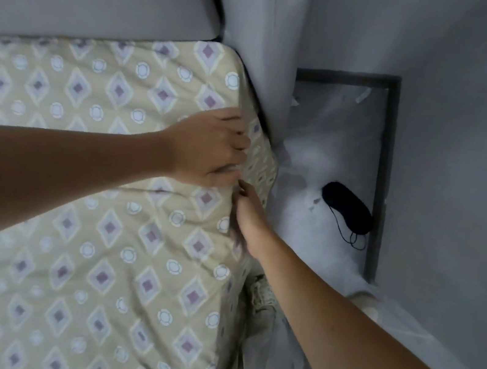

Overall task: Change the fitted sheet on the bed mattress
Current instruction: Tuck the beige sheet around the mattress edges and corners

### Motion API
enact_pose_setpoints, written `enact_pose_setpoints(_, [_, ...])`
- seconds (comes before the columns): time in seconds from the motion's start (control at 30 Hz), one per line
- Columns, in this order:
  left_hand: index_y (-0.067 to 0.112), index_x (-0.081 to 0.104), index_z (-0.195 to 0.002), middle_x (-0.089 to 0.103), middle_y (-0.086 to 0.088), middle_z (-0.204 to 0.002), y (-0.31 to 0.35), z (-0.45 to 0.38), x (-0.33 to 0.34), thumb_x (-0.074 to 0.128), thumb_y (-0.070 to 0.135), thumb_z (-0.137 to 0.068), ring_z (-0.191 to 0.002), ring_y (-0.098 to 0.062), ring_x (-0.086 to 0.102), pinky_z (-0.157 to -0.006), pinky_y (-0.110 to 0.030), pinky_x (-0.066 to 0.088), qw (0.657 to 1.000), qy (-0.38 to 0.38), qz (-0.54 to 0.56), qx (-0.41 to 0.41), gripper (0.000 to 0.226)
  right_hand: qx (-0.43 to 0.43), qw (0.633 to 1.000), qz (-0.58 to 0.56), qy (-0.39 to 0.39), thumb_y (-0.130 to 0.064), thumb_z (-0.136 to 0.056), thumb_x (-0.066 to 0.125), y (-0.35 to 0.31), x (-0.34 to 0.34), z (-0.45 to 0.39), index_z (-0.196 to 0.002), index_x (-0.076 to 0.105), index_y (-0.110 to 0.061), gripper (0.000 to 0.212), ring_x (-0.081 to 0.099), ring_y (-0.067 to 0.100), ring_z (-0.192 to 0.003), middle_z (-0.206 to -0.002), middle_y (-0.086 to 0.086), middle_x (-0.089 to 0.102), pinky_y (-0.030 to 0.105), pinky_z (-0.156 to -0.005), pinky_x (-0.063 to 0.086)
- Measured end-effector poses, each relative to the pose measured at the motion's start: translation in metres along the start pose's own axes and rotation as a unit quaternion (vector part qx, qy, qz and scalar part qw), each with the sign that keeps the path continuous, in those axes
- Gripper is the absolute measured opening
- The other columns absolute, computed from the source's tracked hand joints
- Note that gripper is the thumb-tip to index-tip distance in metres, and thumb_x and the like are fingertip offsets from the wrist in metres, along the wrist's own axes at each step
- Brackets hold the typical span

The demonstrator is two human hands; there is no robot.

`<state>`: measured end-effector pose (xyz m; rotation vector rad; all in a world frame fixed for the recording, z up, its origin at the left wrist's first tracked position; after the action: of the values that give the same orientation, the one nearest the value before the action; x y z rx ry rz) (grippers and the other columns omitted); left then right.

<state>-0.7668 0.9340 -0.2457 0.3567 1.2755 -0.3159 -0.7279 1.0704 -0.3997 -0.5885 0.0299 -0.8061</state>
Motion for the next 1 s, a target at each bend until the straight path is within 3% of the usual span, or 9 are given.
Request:
enact_pose_setpoints(0.27, [0.017, 0.069, -0.084, 0.063, -0.002, -0.078, -0.012, -0.011, 0.007, 0.032, 0.06, -0.104, -0.082, -0.027, 0.052, -0.096, -0.044, 0.042, 0.997, -0.058, -0.05, 0.033, 0.06, 0.011, 0.998, -0.026, 0.051, -0.064, -0.076, 0.053, 0.018, -0.001, -0.038, -0.128, 0.063, -0.043, 0.057, 0.069, 0.028, -0.114, -0.124, 0.001, 0.072, 0.056, -0.099, 0.055])
enact_pose_setpoints(0.43, [0.014, 0.072, -0.078, 0.062, -0.004, -0.076, -0.017, -0.019, 0.003, 0.022, 0.07, -0.1, -0.078, -0.027, 0.052, -0.09, -0.043, 0.042, 0.993, -0.082, -0.077, 0.036, 0.079, 0.017, 0.996, -0.043, 0.079, -0.061, -0.068, 0.051, 0.018, 0.001, -0.043, -0.124, 0.07, -0.04, 0.063, 0.069, 0.027, -0.113, -0.122, 0.0, 0.074, 0.051, -0.098, 0.056])
enact_pose_setpoints(0.57, [0.013, 0.068, -0.066, 0.058, -0.002, -0.065, -0.016, -0.028, -0.002, 0.02, 0.072, -0.095, -0.068, -0.023, 0.039, -0.086, -0.039, 0.032, 0.991, -0.078, -0.108, 0.006, 0.082, 0.013, 0.993, -0.085, 0.083, -0.067, -0.073, 0.047, 0.015, 0.007, -0.041, -0.118, 0.072, -0.038, 0.059, 0.07, 0.025, -0.109, -0.116, -0.004, 0.075, 0.05, -0.096, 0.056])
enact_pose_setpoints(0.63, [0.012, 0.064, -0.063, 0.057, -0.002, -0.062, -0.021, -0.033, -0.007, 0.015, 0.073, -0.093, -0.064, -0.024, 0.043, -0.084, -0.039, 0.038, 0.988, -0.114, -0.103, 0.002, 0.084, 0.012, 0.993, -0.086, 0.086, -0.066, -0.075, 0.051, 0.024, 0.008, -0.054, -0.115, 0.073, -0.039, 0.052, 0.071, 0.026, -0.108, -0.115, -0.003, 0.075, 0.052, -0.096, 0.057])
enact_pose_setpoints(0.73, [0.016, 0.045, -0.057, 0.045, 0.0, -0.057, -0.02, -0.036, -0.016, 0.013, 0.072, -0.097, -0.058, -0.022, 0.043, -0.079, -0.036, 0.045, 0.983, -0.144, -0.11, 0.0, 0.075, -0.007, 0.989, -0.109, 0.094, -0.064, -0.08, 0.057, 0.044, 0.006, -0.082, -0.12, 0.072, -0.04, 0.049, 0.069, 0.025, -0.115, -0.122, -0.004, 0.073, 0.052, -0.099, 0.056])
enact_pose_setpoints(0.83, [0.017, 0.042, -0.061, 0.038, 0.002, -0.055, -0.016, -0.035, -0.024, 0.025, 0.065, -0.101, -0.053, -0.013, 0.028, -0.078, -0.031, 0.029, 0.979, -0.161, -0.127, 0.006, 0.064, -0.026, 0.985, -0.161, 0.053, -0.07, -0.082, 0.063, 0.029, 0.011, -0.074, -0.132, 0.068, -0.038, 0.06, 0.065, 0.025, -0.128, -0.135, -0.002, 0.069, 0.05, -0.105, 0.052])
enact_pose_setpoints(0.9, [0.018, 0.042, -0.063, 0.037, 0.003, -0.055, -0.014, -0.033, -0.029, 0.032, 0.057, -0.101, -0.052, -0.011, 0.026, -0.079, -0.03, 0.025, 0.98, -0.164, -0.115, 0.011, 0.056, -0.029, 0.982, -0.178, 0.054, -0.061, -0.091, 0.057, -0.011, 0.007, -0.035, -0.135, 0.07, -0.028, 0.056, 0.065, 0.022, -0.127, -0.134, 0.001, 0.071, 0.046, -0.109, 0.051])
enact_pose_setpoints(1.0, [0.018, 0.05, -0.063, 0.042, 0.003, -0.058, -0.016, -0.033, -0.032, 0.039, 0.05, -0.095, -0.054, -0.015, 0.031, -0.085, -0.03, 0.041, 0.985, -0.146, -0.089, 0.006, 0.047, -0.036, 0.981, -0.185, 0.051, -0.046, -0.107, 0.044, -0.042, -0.01, -0.018, -0.139, 0.067, -0.013, 0.05, 0.064, 0.023, -0.127, -0.134, 0.007, 0.07, 0.03, -0.102, 0.054])
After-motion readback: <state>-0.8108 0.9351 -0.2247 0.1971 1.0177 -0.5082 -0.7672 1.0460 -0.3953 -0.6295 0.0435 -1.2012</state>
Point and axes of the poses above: each hand's wrist, its own z-axis away from the middle knuckle, its own x-axis out of the palm, y = z × x, the point moved 4 cm from there along -z, towards the middle knuckle
